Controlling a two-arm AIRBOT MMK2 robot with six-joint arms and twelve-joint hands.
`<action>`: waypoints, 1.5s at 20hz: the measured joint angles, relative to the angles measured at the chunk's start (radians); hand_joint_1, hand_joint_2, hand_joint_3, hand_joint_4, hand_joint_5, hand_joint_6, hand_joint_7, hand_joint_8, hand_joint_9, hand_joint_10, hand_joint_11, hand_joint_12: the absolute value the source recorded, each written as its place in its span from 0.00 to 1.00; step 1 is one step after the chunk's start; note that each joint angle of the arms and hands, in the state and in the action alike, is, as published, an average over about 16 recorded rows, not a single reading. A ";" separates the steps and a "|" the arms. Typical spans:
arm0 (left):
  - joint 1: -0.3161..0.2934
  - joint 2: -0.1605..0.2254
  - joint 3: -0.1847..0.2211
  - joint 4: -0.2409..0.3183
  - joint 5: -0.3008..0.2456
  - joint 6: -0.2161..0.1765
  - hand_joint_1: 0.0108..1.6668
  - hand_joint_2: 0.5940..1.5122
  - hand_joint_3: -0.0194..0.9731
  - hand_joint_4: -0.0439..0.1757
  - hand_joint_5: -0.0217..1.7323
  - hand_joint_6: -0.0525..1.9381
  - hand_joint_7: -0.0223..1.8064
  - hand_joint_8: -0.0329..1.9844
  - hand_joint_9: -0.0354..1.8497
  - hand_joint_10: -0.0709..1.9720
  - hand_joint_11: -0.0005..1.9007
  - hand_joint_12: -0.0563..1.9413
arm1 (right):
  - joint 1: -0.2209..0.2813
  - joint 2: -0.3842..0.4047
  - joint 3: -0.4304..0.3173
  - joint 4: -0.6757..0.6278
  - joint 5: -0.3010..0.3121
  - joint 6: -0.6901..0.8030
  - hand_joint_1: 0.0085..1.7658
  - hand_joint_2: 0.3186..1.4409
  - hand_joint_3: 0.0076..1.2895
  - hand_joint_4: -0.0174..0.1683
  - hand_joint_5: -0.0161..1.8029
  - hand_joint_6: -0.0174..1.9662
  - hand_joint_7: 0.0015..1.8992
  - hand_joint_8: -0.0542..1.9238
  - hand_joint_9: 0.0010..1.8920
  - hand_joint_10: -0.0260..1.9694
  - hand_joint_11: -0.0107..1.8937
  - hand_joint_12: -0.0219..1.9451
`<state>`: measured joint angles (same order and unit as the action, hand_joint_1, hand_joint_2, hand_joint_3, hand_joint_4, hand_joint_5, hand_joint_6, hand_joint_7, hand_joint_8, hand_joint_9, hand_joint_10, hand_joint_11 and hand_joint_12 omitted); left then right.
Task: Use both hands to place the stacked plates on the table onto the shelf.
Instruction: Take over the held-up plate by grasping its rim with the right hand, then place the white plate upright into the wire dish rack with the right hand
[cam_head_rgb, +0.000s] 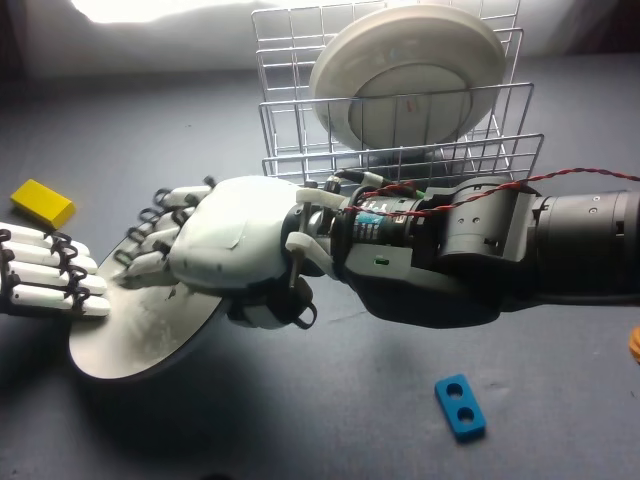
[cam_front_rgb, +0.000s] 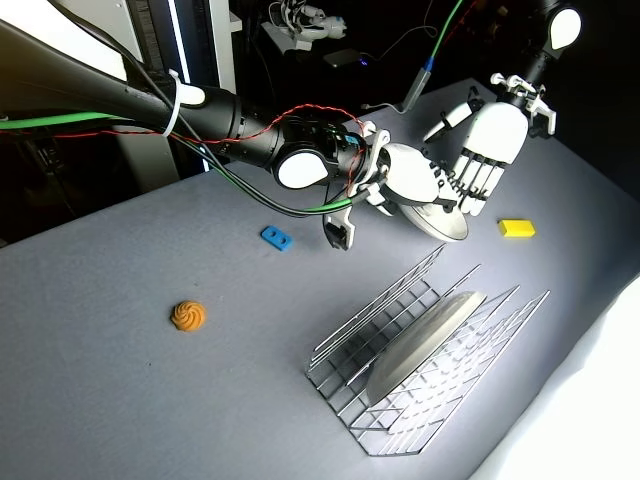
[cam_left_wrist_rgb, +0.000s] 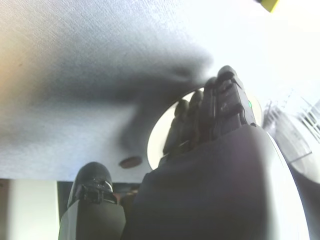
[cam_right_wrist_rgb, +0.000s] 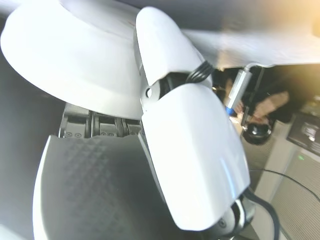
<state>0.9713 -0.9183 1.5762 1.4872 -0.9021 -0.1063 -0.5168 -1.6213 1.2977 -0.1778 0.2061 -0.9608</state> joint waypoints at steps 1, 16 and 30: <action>0.000 0.000 0.000 0.000 0.000 0.000 0.00 0.52 0.03 0.19 0.02 0.02 0.01 0.01 0.02 0.02 0.01 0.03 | 0.000 -0.005 0.005 0.000 0.003 -0.001 0.78 0.73 0.01 0.09 0.19 0.02 0.15 0.04 0.14 0.04 0.03 0.48; -0.045 0.007 -0.002 0.029 -0.010 -0.016 0.00 0.53 0.03 0.18 0.01 0.02 0.01 0.01 0.03 0.04 0.01 0.03 | 0.001 -0.017 0.024 -0.005 0.082 -0.004 0.69 0.64 0.01 0.09 0.45 0.25 0.43 0.34 0.44 0.42 0.32 0.58; -0.284 0.087 -0.035 0.140 -0.063 -0.126 0.00 0.52 0.03 0.20 0.02 0.03 0.02 0.01 0.03 0.04 0.01 0.03 | 0.004 0.047 -0.023 -0.006 0.081 -0.006 0.70 0.61 0.00 0.13 0.45 0.33 0.45 0.45 0.48 0.54 0.40 0.55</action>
<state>0.6877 -0.8308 1.5407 1.6268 -0.9653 -0.2325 -0.5131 -1.5741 1.2743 -0.1834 0.2875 -0.9666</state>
